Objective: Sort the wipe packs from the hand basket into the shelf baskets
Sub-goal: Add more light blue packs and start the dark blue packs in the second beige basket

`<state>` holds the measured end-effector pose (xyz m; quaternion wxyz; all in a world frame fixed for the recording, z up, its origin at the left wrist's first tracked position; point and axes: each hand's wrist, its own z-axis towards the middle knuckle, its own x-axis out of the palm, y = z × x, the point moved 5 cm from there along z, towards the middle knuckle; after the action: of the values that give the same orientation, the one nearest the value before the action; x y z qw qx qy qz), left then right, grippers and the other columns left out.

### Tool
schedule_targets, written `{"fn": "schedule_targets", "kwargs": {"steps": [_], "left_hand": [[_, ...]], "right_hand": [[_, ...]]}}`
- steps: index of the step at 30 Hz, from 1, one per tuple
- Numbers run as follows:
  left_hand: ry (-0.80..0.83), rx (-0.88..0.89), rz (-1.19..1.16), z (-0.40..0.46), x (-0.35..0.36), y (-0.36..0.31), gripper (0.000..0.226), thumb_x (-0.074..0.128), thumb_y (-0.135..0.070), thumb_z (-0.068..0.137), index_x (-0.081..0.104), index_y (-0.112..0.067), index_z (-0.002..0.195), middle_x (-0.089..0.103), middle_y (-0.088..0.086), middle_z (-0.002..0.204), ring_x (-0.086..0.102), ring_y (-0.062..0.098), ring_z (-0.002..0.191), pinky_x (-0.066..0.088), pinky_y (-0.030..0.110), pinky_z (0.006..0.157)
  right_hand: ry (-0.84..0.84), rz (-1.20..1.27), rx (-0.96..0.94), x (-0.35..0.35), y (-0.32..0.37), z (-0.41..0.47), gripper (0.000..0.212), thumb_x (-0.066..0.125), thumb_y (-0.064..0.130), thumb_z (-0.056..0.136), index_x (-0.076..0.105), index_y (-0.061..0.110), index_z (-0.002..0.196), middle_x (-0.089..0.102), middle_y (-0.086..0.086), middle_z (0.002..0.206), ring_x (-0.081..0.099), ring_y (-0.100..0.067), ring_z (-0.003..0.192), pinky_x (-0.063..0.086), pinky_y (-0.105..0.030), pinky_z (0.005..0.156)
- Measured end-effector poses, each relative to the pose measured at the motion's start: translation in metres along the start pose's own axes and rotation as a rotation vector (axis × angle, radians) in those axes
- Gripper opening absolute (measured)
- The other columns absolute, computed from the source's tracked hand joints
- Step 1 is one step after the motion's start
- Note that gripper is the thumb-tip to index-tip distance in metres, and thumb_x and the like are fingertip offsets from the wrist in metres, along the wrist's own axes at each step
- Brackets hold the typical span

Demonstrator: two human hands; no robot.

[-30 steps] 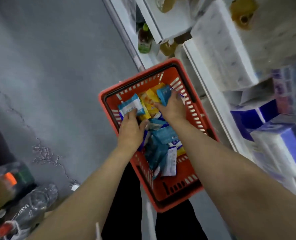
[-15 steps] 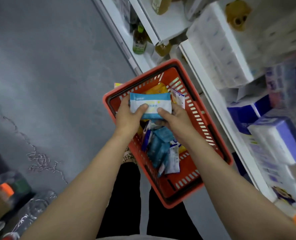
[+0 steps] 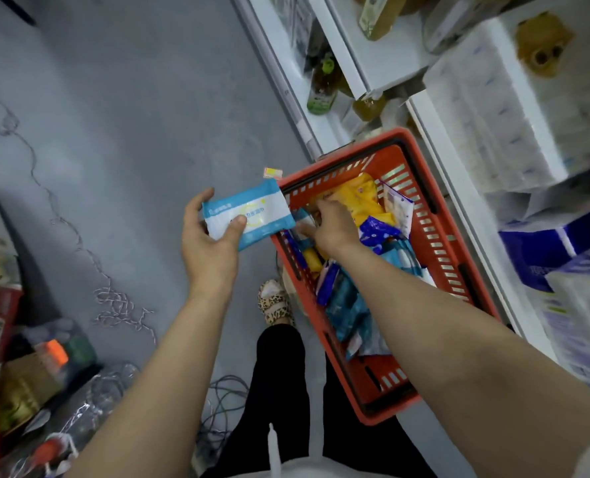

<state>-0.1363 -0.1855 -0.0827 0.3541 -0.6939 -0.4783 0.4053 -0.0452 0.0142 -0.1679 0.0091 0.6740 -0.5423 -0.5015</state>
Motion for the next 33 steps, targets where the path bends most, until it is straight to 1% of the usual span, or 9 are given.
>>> {"fn": "schedule_targets", "kwargs": {"steps": [3,7,10,13,16,19,24,29,33], "left_hand": [[-0.002,-0.025,-0.006,-0.003,0.0,-0.002,0.039,0.076,-0.015,0.077,0.056,-0.039,0.1,0.065,-0.006,0.1,0.069,0.009,0.087,0.057,0.031,0.073],[0.015,-0.105,-0.021,-0.008,0.014,-0.006,0.036,0.08,-0.021,0.075,0.05,-0.033,0.091,0.065,-0.004,0.096,0.07,0.013,0.085,0.058,0.038,0.073],[0.107,-0.169,-0.075,-0.018,0.039,-0.012,0.035,0.079,-0.015,0.079,0.046,-0.024,0.087,0.065,-0.003,0.09,0.069,0.016,0.083,0.058,0.049,0.081],[0.209,-0.165,-0.131,-0.035,0.061,-0.022,0.034,0.076,-0.009,0.081,0.045,-0.021,0.088,0.068,-0.002,0.099,0.07,0.019,0.093,0.059,0.044,0.079],[0.295,-0.104,-0.163,-0.057,0.072,-0.037,0.041,0.074,-0.003,0.081,0.051,-0.017,0.113,0.068,-0.004,0.098,0.071,0.01,0.089,0.057,0.029,0.069],[0.397,-0.106,-0.161,-0.089,0.082,-0.048,0.051,0.073,-0.003,0.082,0.052,-0.017,0.127,0.071,-0.003,0.101,0.071,0.015,0.093,0.06,0.039,0.079],[0.57,0.001,-0.133,-0.177,0.112,-0.072,0.038,0.072,-0.004,0.084,0.061,-0.014,0.119,0.074,0.0,0.107,0.072,0.022,0.096,0.058,0.043,0.083],[0.706,0.076,-0.202,-0.292,0.148,-0.085,0.032,0.072,-0.003,0.083,0.06,-0.018,0.108,0.075,-0.001,0.098,0.072,0.021,0.09,0.06,0.038,0.072],[0.878,0.112,-0.265,-0.422,0.185,-0.084,0.027,0.069,-0.001,0.085,0.059,-0.011,0.108,0.075,0.005,0.103,0.072,0.022,0.093,0.058,0.032,0.072]], "right_hand": [[-0.092,0.197,0.113,-0.017,-0.012,-0.013,0.024,0.072,0.028,0.086,0.067,0.022,0.11,0.065,0.007,0.102,0.063,-0.018,0.099,0.051,-0.025,0.073],[-0.145,0.717,0.313,-0.051,-0.032,-0.049,0.022,0.066,0.024,0.093,0.064,0.012,0.111,0.071,-0.009,0.111,0.069,-0.023,0.097,0.059,-0.045,0.083],[-0.167,0.998,0.315,-0.074,-0.035,-0.081,0.021,0.062,0.019,0.096,0.059,0.014,0.116,0.071,-0.008,0.11,0.073,-0.018,0.087,0.06,-0.031,0.062],[-0.229,1.085,0.282,-0.091,-0.038,-0.108,0.025,0.068,0.011,0.091,0.061,0.016,0.114,0.073,-0.003,0.105,0.074,-0.016,0.084,0.059,-0.028,0.061],[-0.269,1.135,0.244,-0.107,-0.043,-0.133,0.036,0.074,0.002,0.082,0.063,0.016,0.113,0.073,-0.006,0.109,0.072,-0.021,0.093,0.058,-0.03,0.07],[-0.316,1.217,0.224,-0.128,-0.051,-0.166,0.035,0.078,0.001,0.077,0.067,0.015,0.107,0.075,-0.006,0.103,0.073,-0.019,0.088,0.055,-0.024,0.066],[-0.45,1.356,0.193,-0.18,-0.082,-0.25,0.012,0.079,0.007,0.078,0.075,0.01,0.088,0.075,-0.016,0.095,0.067,-0.025,0.078,0.057,-0.037,0.079],[-0.58,1.338,0.105,-0.234,-0.128,-0.362,0.011,0.071,0.017,0.088,0.072,0.009,0.096,0.076,-0.01,0.096,0.074,-0.023,0.087,0.058,-0.03,0.07],[-0.703,1.246,0.061,-0.273,-0.188,-0.482,0.015,0.061,0.026,0.097,0.065,0.017,0.108,0.077,0.0,0.1,0.074,-0.017,0.09,0.061,-0.036,0.072]]}}
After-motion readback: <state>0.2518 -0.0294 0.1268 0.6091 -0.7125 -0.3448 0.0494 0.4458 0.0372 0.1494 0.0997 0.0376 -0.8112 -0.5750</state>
